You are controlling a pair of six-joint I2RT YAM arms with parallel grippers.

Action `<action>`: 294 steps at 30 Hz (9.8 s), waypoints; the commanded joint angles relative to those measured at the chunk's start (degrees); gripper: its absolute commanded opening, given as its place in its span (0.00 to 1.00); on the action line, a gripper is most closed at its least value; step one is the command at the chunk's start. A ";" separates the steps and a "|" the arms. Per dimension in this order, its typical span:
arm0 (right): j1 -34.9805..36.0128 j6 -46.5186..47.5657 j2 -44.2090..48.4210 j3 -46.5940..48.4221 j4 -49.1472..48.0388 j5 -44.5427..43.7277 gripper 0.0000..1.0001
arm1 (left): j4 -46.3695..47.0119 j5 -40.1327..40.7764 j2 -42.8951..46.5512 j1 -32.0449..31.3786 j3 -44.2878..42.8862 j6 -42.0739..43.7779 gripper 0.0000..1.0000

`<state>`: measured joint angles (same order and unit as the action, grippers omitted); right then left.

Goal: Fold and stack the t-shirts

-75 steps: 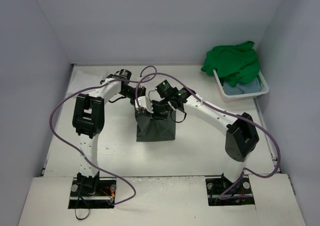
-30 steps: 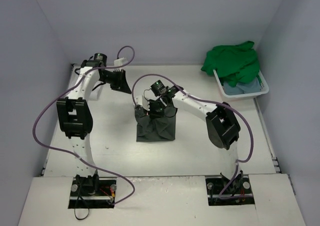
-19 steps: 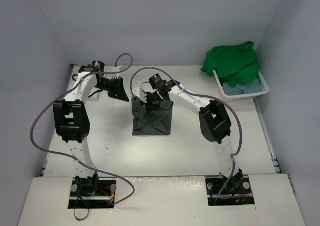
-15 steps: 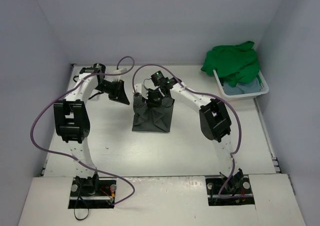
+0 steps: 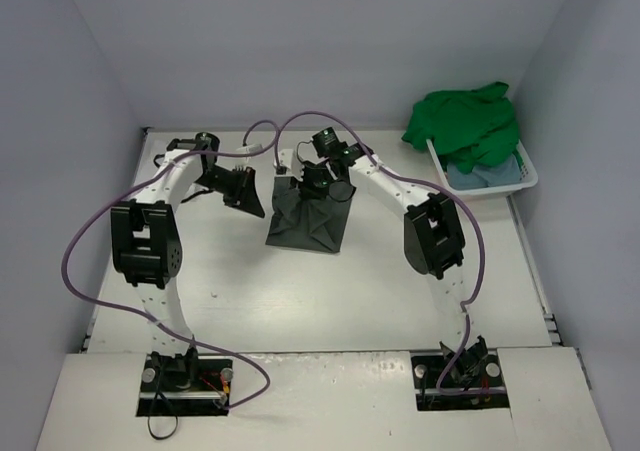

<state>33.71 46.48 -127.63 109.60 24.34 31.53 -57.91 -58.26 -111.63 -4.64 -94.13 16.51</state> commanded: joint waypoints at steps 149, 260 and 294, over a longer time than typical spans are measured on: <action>-12.71 -30.57 -2.00 -15.82 -14.49 11.01 0.00 | 44.02 17.66 -9.92 -15.75 -16.17 -23.72 0.00; -14.11 -31.19 -4.64 -15.82 -13.53 17.16 0.00 | 47.63 33.56 -28.55 -15.48 -29.00 -25.48 0.01; -15.52 -27.59 -1.38 -1.34 -7.57 5.04 0.18 | 53.08 33.21 2.91 -15.57 8.34 -17.74 0.30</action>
<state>18.85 16.62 -130.54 102.45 14.68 39.81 -7.44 -23.46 -110.24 -20.29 -84.64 -2.00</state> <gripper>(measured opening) 0.184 0.302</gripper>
